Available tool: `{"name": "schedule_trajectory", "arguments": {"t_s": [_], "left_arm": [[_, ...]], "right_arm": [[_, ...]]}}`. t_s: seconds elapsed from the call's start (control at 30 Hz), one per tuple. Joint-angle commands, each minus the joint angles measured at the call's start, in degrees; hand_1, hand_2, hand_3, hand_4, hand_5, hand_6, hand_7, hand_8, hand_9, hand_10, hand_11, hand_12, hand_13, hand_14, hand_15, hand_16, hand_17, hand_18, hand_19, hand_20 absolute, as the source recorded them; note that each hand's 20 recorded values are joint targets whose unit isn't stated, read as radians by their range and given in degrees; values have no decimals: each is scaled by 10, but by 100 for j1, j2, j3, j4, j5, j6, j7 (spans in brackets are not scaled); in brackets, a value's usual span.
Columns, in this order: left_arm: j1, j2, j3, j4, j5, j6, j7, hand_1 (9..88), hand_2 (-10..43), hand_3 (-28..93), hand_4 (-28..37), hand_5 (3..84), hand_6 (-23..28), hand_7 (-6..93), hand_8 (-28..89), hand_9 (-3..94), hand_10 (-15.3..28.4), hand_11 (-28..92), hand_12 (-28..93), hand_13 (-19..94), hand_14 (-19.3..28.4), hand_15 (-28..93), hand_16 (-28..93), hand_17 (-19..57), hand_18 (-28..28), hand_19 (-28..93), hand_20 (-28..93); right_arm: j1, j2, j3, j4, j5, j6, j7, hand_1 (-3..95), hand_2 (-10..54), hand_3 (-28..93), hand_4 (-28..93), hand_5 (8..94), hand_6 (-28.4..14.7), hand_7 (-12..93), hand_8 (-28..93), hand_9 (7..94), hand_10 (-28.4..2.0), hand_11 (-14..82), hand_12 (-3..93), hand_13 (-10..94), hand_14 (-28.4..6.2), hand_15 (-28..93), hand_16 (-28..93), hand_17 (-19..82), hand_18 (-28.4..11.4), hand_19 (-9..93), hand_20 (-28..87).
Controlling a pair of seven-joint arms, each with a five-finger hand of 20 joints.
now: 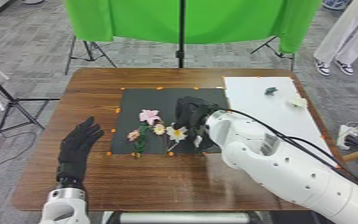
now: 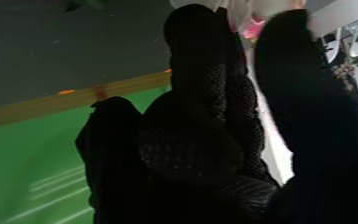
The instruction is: Arrange flowers
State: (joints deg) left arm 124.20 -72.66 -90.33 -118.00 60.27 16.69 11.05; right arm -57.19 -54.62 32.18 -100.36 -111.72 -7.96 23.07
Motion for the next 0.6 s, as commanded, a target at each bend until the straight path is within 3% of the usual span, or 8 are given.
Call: {"name": "schedule_trajectory", "arguments": {"t_s": [0.03,0.13,0.4,0.5,0.6], "left_arm": [[64,-38,56,71,30,-79,-90,199,72,675,-283,390,67,90,-56,376,133,196,108,303,165,279,-33,48,110,114,172],[68,-37,54,68,27,-76,-86,200,72,674,-283,390,67,90,-56,377,133,196,108,303,165,279,-33,48,110,113,172],[78,-46,48,67,21,-76,-72,200,71,676,-283,390,66,92,-56,377,133,197,108,303,166,282,-33,47,110,114,172],[65,-74,58,67,28,-73,-51,201,71,674,-283,390,67,92,-56,377,133,196,108,303,166,281,-34,47,110,113,171],[80,-72,46,61,34,-85,-29,202,71,673,-283,391,67,91,-56,377,133,196,108,303,165,281,-34,47,110,113,171]], "right_arm": [[-21,-72,235,-12,110,195,-73,407,-95,634,-186,743,-1,187,19,892,-105,361,270,937,-19,576,360,702,-95,932,580],[-50,-97,321,5,128,191,-76,380,-95,654,-180,719,6,185,-86,891,-106,362,269,937,-21,575,363,701,-98,932,582],[-86,-51,432,-5,212,120,-36,368,-95,663,-186,646,16,151,-100,891,-107,361,268,937,-21,575,363,700,-100,932,584],[-100,51,739,-61,-44,400,-34,374,-95,660,-187,644,15,154,-100,880,-110,351,265,933,-22,572,365,694,-103,932,584],[-178,310,1288,-145,-484,746,100,375,-95,661,-185,636,6,156,-98,826,-122,283,244,899,-36,572,367,661,-115,932,583]]}}
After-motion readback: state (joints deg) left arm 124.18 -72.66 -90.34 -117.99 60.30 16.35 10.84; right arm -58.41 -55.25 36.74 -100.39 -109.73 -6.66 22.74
